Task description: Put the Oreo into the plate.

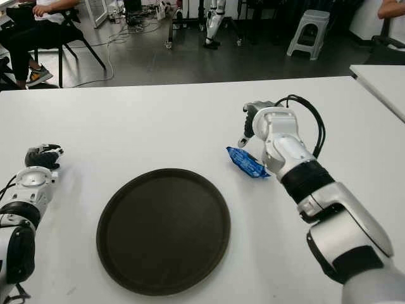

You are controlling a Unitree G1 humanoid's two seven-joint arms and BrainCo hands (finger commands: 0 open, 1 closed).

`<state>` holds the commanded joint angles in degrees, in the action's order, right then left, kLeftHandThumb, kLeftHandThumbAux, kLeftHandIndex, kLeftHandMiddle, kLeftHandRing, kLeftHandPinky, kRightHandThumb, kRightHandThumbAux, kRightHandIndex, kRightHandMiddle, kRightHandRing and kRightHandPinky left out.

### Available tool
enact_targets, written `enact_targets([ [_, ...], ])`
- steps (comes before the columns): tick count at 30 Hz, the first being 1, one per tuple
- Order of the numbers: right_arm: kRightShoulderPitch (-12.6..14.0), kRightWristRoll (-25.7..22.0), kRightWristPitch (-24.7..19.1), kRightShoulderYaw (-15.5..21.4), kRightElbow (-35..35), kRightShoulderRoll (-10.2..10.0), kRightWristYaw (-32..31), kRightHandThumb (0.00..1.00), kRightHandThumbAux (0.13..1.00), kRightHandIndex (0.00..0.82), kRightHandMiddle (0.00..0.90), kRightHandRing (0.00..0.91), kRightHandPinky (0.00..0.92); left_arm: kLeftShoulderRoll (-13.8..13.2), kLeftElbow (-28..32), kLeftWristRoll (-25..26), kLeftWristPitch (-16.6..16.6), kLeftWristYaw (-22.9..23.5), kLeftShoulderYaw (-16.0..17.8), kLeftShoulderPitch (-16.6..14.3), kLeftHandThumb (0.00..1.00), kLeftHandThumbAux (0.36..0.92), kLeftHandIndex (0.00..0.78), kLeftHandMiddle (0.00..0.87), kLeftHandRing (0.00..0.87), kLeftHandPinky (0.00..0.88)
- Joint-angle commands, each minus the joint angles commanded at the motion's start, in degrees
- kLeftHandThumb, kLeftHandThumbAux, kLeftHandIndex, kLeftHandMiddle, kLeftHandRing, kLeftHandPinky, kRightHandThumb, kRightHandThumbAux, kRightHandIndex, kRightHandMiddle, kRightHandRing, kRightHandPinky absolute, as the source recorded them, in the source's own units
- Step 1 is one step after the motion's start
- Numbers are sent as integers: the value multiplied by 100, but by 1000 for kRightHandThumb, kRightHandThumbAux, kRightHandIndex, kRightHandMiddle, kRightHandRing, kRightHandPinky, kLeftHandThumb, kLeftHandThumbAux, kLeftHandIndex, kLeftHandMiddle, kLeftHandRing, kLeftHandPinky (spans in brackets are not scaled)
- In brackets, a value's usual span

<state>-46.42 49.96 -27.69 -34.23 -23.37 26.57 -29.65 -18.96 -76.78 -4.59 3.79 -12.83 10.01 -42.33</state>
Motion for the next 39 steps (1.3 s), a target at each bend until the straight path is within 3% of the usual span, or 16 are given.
enact_targets([
  [9, 245, 195, -150, 85, 568, 87, -238, 0, 771, 127, 190, 199, 157, 2, -3, -16, -11, -15, -6, -6, 677, 725, 398, 152, 174, 184],
  [21, 397, 313, -172, 107, 919, 145, -547, 0, 799, 133, 200, 227, 206, 22, 0, -77, -77, -77, -46, -40, 675, 725, 398, 162, 182, 187],
  [26, 497, 309, -25, 102, 771, 122, -423, 0, 851, 146, 243, 323, 325, 34, 9, -69, -96, -104, -49, -58, 675, 725, 398, 152, 176, 176],
  [27, 497, 303, -24, 108, 751, 113, -440, 0, 842, 156, 242, 316, 318, 36, 10, -68, -99, -104, -50, -59, 535, 736, 283, 143, 167, 166],
  [29, 491, 255, -82, 141, 705, 67, -530, 0, 822, 165, 234, 295, 299, 35, 10, -71, -106, -101, -54, -61, 374, 751, 160, 132, 158, 152],
  [34, 535, 134, -157, 236, 610, -55, -551, 0, 779, 138, 198, 227, 198, 37, 14, -80, -121, -105, -65, -67, 273, 759, 85, 122, 149, 140],
  [39, 515, 30, -170, 268, 417, -169, -568, 0, 756, 104, 165, 166, 87, 38, 22, -71, -111, -82, -64, -71, 264, 767, 72, 120, 141, 131],
])
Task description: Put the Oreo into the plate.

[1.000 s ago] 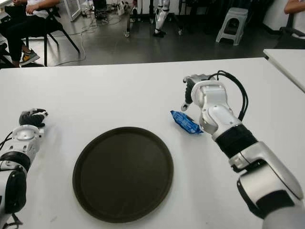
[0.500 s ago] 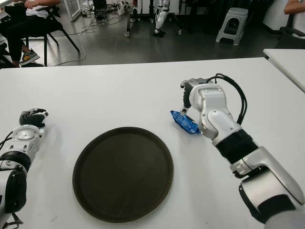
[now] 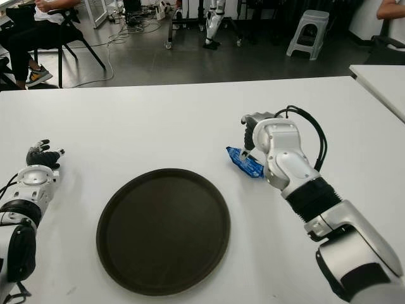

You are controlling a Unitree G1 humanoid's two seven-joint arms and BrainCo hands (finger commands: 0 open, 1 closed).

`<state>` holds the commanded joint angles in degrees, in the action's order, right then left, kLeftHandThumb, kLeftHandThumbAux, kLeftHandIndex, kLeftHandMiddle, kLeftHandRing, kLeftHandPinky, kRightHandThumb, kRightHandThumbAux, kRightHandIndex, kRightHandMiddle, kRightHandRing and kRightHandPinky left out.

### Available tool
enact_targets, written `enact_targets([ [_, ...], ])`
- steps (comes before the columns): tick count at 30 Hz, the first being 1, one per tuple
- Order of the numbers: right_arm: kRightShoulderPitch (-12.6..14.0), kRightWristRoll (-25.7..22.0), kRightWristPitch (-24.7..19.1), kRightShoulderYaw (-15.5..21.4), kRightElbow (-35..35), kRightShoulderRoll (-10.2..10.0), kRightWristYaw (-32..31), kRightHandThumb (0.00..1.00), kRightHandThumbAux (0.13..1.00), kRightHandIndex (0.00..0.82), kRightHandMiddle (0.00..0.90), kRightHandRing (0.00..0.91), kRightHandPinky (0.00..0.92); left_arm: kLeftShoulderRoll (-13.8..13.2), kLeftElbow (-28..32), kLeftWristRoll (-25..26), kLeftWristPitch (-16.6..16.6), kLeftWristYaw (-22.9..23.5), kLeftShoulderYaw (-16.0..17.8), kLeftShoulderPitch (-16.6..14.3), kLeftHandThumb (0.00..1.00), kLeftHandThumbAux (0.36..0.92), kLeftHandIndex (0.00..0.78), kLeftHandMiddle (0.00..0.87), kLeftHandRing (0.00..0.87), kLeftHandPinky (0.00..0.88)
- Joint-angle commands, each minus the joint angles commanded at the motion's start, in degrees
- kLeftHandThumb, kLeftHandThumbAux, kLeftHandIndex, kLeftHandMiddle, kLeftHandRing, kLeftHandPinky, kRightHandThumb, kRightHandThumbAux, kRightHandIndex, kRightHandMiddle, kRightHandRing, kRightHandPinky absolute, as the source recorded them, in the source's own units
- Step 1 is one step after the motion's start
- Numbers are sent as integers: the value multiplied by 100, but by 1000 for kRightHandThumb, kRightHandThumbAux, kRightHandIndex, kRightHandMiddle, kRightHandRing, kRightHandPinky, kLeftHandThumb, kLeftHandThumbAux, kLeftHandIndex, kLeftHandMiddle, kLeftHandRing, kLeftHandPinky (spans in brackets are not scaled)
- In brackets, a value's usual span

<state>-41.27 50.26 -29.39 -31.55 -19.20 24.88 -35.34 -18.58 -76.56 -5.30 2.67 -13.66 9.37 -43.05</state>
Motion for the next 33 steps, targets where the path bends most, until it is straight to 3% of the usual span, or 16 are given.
enact_targets([
  [7, -4, -102, -51, 68, -149, -127, 50, 0, 748, 77, 132, 107, 6, -17, -5, -3, -12, 5, -7, -1, 285, 773, 79, 127, 142, 126],
  [14, 4, -268, -88, 216, -594, -337, 369, 0, 719, 73, 125, 89, 0, -34, -11, 5, -3, 13, 2, 9, 302, 775, 87, 131, 148, 139],
  [33, -45, -562, -56, 360, -1432, -590, 915, 0, 727, 65, 99, 56, 0, -47, -8, 0, 4, 3, 0, 15, 325, 786, 81, 116, 141, 149],
])
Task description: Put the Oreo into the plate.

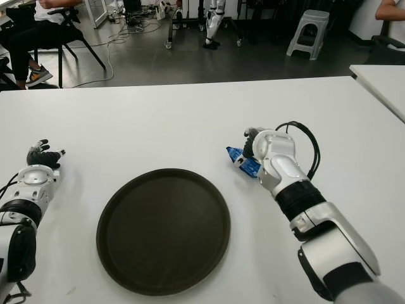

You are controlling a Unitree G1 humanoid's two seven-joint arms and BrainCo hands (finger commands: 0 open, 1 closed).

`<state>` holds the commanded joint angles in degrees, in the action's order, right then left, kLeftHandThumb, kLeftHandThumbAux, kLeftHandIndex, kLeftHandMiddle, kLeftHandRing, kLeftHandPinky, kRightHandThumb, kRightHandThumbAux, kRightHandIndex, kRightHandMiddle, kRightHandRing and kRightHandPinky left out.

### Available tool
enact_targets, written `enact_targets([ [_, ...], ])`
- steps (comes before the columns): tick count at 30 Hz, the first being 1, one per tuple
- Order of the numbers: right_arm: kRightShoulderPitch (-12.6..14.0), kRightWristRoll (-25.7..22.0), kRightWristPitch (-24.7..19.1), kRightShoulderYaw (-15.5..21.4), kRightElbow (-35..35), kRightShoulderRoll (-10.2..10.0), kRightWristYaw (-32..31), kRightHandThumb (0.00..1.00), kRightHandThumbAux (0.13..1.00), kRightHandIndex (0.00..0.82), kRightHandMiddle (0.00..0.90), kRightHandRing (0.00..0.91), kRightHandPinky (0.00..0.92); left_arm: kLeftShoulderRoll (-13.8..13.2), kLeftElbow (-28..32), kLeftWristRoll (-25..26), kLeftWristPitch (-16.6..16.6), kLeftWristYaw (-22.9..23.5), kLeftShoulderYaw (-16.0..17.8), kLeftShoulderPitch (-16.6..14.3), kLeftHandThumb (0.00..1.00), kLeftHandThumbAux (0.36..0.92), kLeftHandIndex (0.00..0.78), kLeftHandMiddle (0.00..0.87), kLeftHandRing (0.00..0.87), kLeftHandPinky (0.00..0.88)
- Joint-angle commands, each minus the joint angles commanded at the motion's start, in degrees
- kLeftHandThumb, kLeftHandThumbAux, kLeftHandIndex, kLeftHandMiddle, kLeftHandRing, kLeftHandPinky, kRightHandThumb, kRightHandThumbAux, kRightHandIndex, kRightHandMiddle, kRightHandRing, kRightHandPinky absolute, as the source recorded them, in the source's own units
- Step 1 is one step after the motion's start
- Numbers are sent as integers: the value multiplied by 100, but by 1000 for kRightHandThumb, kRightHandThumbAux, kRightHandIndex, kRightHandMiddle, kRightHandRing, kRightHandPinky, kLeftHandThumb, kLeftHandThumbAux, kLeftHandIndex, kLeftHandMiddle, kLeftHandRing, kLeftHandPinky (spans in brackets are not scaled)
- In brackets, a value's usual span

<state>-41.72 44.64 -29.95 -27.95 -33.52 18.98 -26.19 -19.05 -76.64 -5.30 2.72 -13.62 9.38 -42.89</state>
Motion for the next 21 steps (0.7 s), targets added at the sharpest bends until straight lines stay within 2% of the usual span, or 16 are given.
enact_targets([
  [7, -39, -39, -34, -19, -184, -59, 86, 0, 718, 71, 100, 54, 0, -10, -1, 17, 39, 17, 31, 11, 370, 783, 95, 132, 155, 169],
  [14, -69, -2, -264, -94, -273, -79, 46, 0, 707, 75, 108, 65, 0, -12, -2, 24, 25, 3, 53, 8, 342, 785, 92, 131, 154, 167],
  [17, 78, 35, -348, -117, -42, 46, -8, 0, 699, 85, 117, 73, 0, -16, 0, 29, 25, 3, 64, 8, 340, 785, 85, 123, 146, 157],
  [21, 778, 53, -329, 49, 1003, 695, -145, 0, 694, 89, 119, 73, 0, -22, 5, 53, 38, 27, 89, 9, 343, 783, 82, 121, 141, 149],
])
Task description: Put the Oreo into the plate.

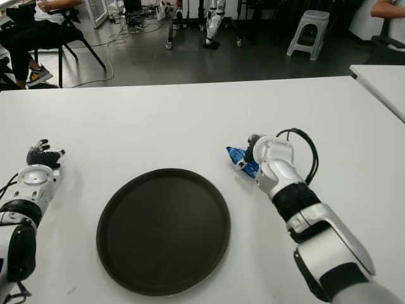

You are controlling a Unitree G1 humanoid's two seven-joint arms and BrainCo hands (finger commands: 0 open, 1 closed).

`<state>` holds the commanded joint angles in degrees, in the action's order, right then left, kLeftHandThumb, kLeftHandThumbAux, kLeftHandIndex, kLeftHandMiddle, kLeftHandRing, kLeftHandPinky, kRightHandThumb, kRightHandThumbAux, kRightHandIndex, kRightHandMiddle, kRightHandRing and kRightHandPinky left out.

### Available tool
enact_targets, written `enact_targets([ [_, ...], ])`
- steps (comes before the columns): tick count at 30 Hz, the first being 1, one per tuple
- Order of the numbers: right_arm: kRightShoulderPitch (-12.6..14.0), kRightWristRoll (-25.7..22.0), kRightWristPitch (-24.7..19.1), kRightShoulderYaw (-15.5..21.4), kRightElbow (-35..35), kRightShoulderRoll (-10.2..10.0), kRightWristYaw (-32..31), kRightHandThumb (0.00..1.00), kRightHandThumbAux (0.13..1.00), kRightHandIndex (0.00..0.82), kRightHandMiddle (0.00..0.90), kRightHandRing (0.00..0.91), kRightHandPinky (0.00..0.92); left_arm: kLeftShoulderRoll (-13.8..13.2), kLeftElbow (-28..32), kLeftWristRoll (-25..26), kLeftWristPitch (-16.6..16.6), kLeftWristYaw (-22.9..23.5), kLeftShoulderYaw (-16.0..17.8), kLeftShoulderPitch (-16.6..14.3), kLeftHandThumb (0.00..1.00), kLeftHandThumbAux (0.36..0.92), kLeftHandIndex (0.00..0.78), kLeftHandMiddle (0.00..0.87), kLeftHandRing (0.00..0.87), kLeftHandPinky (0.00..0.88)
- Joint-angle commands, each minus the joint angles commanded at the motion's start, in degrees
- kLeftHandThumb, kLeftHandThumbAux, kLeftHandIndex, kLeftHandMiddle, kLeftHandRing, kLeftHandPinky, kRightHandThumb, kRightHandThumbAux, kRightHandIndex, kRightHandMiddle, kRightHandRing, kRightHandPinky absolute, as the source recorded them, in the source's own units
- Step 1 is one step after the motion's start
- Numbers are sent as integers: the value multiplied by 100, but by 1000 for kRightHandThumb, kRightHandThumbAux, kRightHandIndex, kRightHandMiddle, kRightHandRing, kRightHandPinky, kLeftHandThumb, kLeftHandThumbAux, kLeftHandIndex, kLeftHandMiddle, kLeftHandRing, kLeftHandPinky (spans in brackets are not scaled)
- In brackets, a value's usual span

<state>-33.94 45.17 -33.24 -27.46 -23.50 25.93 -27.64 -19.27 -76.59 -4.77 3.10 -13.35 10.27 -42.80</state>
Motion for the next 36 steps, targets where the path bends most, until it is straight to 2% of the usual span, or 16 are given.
enact_targets([
  [3, 210, 33, -51, 54, 500, 247, -114, 0, 692, 84, 116, 70, 0, -6, 2, 11, 15, 17, 10, 1, 346, 781, 83, 125, 141, 153],
  [13, 281, 282, -349, -178, 766, 325, -318, 0, 710, 90, 119, 74, 0, -14, 1, -32, 33, 53, -38, 1, 358, 788, 111, 137, 157, 159],
  [22, 311, 328, -416, -224, 909, 325, -546, 0, 718, 81, 116, 75, 0, -2, -1, -3, 53, 52, -10, 4, 328, 788, 97, 128, 137, 131],
  [30, 336, 402, -407, -246, 971, 310, -602, 0, 720, 87, 123, 79, 0, -12, -2, -18, 40, 20, -15, 3, 370, 787, 122, 145, 159, 160],
  [36, 342, 398, -377, -229, 887, 264, -562, 0, 721, 92, 129, 84, 0, -15, -3, -19, 4, 16, -18, -4, 328, 778, 108, 138, 164, 166],
])
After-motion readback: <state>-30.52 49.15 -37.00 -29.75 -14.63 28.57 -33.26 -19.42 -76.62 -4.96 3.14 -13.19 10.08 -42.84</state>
